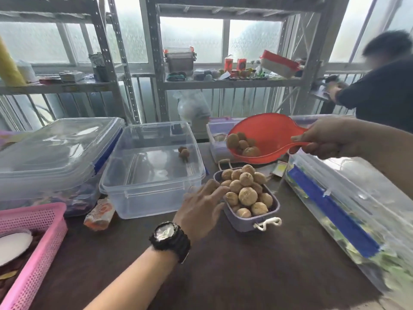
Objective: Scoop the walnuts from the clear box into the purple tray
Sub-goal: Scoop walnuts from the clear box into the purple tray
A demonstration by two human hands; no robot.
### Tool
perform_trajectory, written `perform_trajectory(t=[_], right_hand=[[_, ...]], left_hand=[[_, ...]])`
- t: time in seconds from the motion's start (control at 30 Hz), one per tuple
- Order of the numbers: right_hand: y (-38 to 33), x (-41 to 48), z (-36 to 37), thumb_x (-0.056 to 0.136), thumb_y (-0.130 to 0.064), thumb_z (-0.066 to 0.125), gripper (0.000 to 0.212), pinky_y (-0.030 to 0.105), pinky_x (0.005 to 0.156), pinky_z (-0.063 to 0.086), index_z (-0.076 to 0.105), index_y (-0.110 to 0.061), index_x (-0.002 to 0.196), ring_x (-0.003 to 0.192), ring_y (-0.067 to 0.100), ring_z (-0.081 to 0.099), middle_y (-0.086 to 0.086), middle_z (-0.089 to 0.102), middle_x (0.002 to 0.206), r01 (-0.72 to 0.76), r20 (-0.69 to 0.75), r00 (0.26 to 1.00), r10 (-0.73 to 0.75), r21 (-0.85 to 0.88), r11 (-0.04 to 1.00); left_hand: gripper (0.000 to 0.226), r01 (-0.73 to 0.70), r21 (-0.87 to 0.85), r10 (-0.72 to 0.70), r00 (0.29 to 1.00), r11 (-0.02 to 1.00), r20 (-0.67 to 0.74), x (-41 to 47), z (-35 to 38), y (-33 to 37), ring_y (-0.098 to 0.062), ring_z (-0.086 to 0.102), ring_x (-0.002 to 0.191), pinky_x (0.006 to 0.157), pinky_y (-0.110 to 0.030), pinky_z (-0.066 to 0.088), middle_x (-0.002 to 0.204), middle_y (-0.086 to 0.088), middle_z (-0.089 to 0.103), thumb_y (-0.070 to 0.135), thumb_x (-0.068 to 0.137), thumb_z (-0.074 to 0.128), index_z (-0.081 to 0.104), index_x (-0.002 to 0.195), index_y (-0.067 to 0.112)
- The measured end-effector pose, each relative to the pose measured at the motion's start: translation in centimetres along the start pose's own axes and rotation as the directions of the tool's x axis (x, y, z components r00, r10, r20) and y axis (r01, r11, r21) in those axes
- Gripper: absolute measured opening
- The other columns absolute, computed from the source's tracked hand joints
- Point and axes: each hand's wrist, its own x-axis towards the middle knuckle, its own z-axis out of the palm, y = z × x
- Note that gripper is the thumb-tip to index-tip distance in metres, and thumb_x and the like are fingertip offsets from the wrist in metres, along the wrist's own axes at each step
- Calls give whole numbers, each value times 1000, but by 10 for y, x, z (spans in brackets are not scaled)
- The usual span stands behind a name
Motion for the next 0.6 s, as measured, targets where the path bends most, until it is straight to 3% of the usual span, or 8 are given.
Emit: perform_trajectory(t=[0.13, 0.2, 0.27, 0.33, 0.47, 0.6], right_hand=[[14, -10, -12, 100, -24, 46, 36, 10, 26, 21, 63, 6, 90, 22, 3, 24, -1, 40, 41, -40, -35, 999, 40, 23, 999], [17, -14, -17, 100, -24, 47, 36, 11, 25, 22, 64, 6, 88, 24, 4, 25, 0, 41, 42, -37, -34, 999, 38, 30, 999], [18, -16, -19, 100, -23, 47, 37, 12, 25, 24, 65, 6, 87, 25, 4, 27, 0, 42, 43, -34, -28, 999, 35, 39, 999], [19, -17, -17, 100, -22, 47, 37, 12, 25, 25, 66, 6, 87, 26, 4, 29, 1, 43, 44, -32, -23, 999, 33, 54, 998], [22, -16, -10, 101, -21, 44, 37, 12, 26, 24, 65, 7, 89, 26, 4, 29, 1, 43, 44, -28, -6, 1000, 29, 84, 996], [23, -21, -4, 101, -20, 43, 37, 13, 26, 24, 65, 6, 88, 28, 4, 28, 0, 43, 45, -23, 10, 1000, 22, 113, 993]], left_hand=[[34, -156, 117, 150, 987, 981, 58, 12, -6, -9, -16, 61, 105, 76, -29, 54, 117, 4, 58, 32, 87, 43, 66, 109, 22], [24, -181, 146, 179, 983, 972, 29, 12, -5, -8, -17, 65, 94, 69, -29, 56, 107, 3, 62, 25, 86, 49, 68, 100, 20], [11, -173, 218, 175, 985, 960, 11, 12, -1, -4, -18, 64, 88, 69, -31, 54, 100, 5, 62, 19, 84, 67, 67, 94, 21], [13, -175, 294, 190, 982, 940, -24, 13, 2, 5, -19, 63, 85, 69, -32, 52, 95, 5, 63, 22, 78, 75, 66, 87, 22], [19, -270, 353, 317, 945, 896, -81, 16, 4, 37, -21, 62, 95, 77, -32, 49, 98, 2, 63, 38, 88, 60, 65, 86, 19], [32, -267, 350, 309, 948, 898, -70, 16, 6, 70, -19, 63, 88, 78, -32, 49, 86, 4, 62, 51, 89, 59, 63, 78, 21]])
